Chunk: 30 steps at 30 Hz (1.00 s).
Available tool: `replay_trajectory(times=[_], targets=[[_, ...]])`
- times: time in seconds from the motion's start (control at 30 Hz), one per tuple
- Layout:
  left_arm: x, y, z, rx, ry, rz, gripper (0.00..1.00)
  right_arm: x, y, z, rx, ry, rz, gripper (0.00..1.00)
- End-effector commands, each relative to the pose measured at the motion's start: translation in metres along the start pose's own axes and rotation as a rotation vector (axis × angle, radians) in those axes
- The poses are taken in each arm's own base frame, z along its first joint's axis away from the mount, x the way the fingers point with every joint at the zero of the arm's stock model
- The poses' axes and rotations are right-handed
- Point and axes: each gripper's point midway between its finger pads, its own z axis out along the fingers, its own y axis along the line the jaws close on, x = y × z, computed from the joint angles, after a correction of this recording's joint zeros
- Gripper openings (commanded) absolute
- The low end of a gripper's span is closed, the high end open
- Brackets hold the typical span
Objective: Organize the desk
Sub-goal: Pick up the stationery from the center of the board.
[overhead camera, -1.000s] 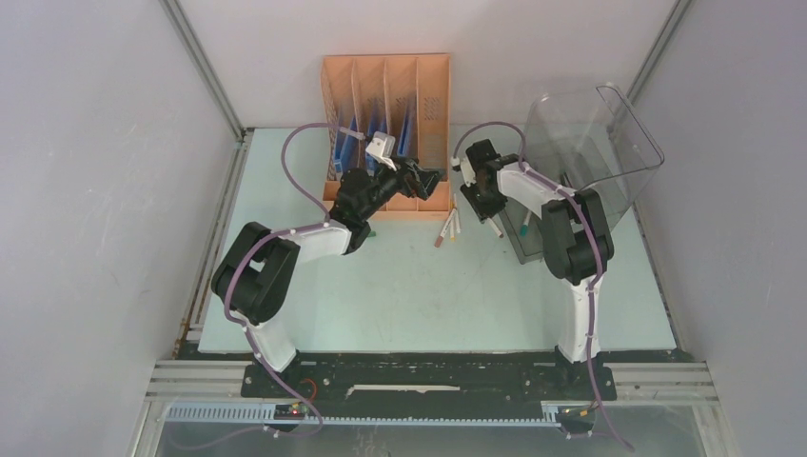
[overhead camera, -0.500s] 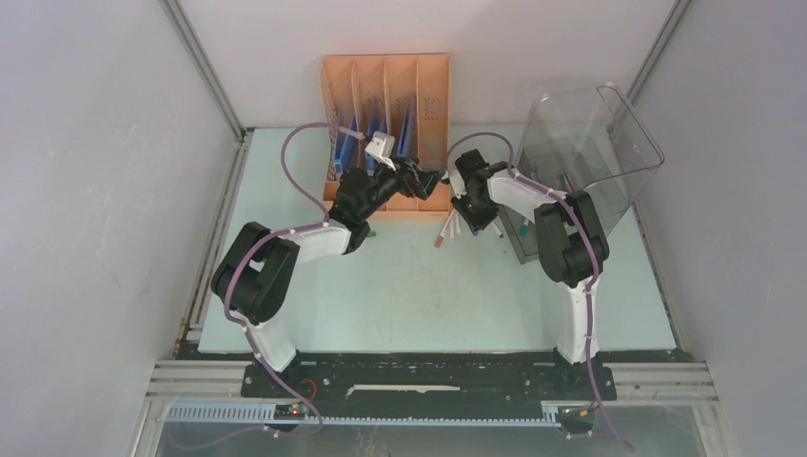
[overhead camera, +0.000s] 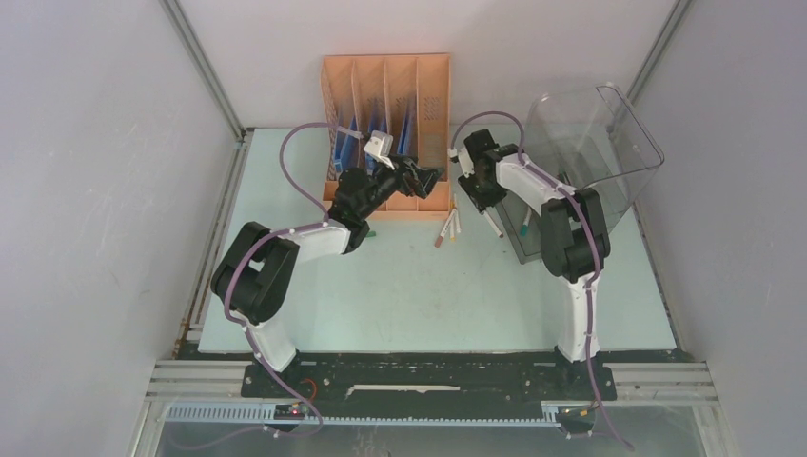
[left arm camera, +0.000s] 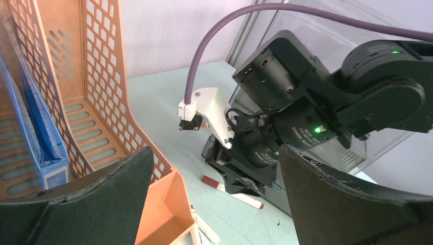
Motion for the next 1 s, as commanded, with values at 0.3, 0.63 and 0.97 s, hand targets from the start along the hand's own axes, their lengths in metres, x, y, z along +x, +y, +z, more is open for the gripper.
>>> replay_trajectory(times=[0.3, 0.63, 0.97], targets=[[-0.024, -0.008, -0.005, 0.033, -0.063, 0.013, 0.99, 0.008, 0.0, 0.031, -0.027, 0.098, -0.023, 0.44], [-0.025, -0.008, -0.006, 0.036, -0.067, 0.009, 0.99, 0.035, 0.023, 0.042, 0.036, 0.124, -0.115, 0.23], [-0.027, -0.006, -0.007, 0.034, -0.072, 0.007, 0.99, 0.039, 0.051, 0.026, -0.064, 0.069, -0.08, 0.0]])
